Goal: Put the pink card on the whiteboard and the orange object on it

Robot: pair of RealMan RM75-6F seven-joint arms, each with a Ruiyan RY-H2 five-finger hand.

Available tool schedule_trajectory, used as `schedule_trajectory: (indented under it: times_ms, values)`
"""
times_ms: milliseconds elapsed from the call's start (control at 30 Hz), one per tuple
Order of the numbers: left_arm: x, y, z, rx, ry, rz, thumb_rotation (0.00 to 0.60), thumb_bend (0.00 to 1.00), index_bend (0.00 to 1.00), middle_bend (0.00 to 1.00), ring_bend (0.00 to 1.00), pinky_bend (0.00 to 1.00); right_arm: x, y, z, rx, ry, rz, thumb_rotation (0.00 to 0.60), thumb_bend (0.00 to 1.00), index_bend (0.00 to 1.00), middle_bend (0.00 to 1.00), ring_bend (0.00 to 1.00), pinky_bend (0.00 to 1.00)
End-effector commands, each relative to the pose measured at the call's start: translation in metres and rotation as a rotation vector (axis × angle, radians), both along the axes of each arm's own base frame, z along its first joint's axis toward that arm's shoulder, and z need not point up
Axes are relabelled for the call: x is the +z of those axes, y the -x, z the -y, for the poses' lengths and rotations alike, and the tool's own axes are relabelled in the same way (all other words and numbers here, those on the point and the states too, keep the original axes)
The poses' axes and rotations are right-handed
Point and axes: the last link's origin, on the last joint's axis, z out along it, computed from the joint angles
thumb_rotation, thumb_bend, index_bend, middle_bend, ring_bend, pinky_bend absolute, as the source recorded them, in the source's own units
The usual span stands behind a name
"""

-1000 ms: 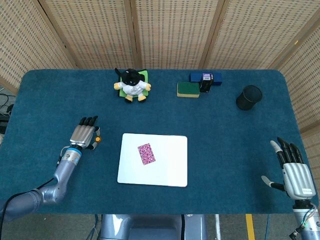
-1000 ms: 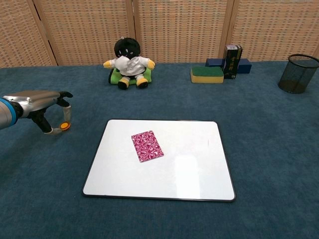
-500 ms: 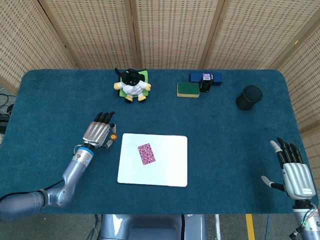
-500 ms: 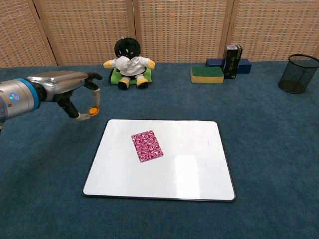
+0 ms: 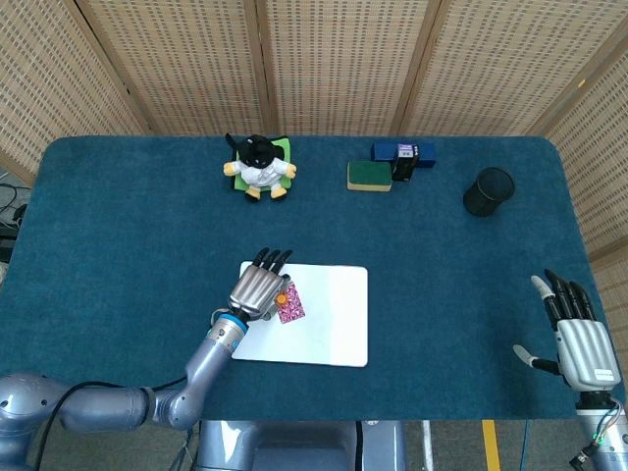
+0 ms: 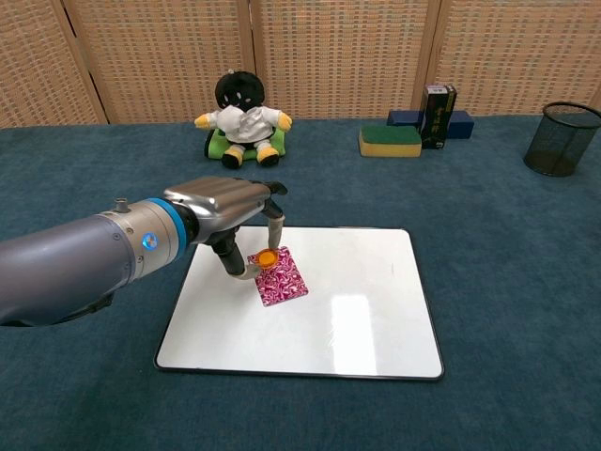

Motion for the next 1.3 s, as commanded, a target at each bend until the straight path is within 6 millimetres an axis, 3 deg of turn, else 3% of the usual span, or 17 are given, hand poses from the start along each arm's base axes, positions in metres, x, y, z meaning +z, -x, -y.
schedule_trajectory:
  times_ms: [33, 467, 533, 600, 767, 933, 1100, 1300]
  values:
    - [-0.006, -0.003, -0.002, 0.009, -0.007, -0.007, 0.6, 0.36, 0.54, 0.0, 0.0, 0.0, 0.0, 0.0, 0.0, -0.001, -0.002, 0.002, 0.6, 0.0, 0.0, 0.0, 0.0, 0.0]
    - [-0.013, -0.003, -0.005, 0.019, -0.024, -0.017, 0.6, 0.34, 0.54, 0.0, 0.0, 0.0, 0.0, 0.0, 0.001, -0.004, -0.006, 0.008, 0.6, 0.0, 0.0, 0.0, 0.0, 0.0]
    - [-0.014, -0.002, -0.005, 0.018, -0.028, -0.02, 0.6, 0.32, 0.48, 0.0, 0.0, 0.0, 0.0, 0.0, 0.001, -0.005, -0.006, 0.008, 0.6, 0.0, 0.0, 0.0, 0.0, 0.0]
    - [-0.014, -0.002, -0.005, 0.015, -0.03, -0.023, 0.6, 0.27, 0.32, 0.0, 0.0, 0.0, 0.0, 0.0, 0.0, -0.005, -0.006, 0.008, 0.6, 0.0, 0.0, 0.0, 0.0, 0.0]
    - [-0.013, -0.003, -0.004, 0.01, -0.03, -0.015, 0.6, 0.2, 0.04, 0.0, 0.0, 0.0, 0.0, 0.0, 0.001, -0.004, -0.007, 0.01, 0.6, 0.0, 0.0, 0.0, 0.0, 0.0]
    - [-0.005, -0.006, -0.004, 0.002, -0.04, 0.02, 0.6, 0.16, 0.0, 0.0, 0.0, 0.0, 0.001, 0.0, 0.001, -0.005, -0.007, 0.011, 0.6, 0.0, 0.0, 0.0, 0.0, 0.0]
    - [0.019, -0.011, 0.0, -0.016, -0.067, 0.091, 0.6, 0.16, 0.0, 0.0, 0.0, 0.0, 0.001, 0.0, 0.001, -0.003, -0.006, 0.011, 0.6, 0.0, 0.0, 0.0, 0.0, 0.0]
    - [0.094, 0.012, 0.005, -0.059, -0.208, 0.122, 0.6, 0.16, 0.0, 0.0, 0.0, 0.0, 0.0, 0.0, 0.0, 0.0, -0.004, 0.007, 0.6, 0.0, 0.0, 0.0, 0.0, 0.0]
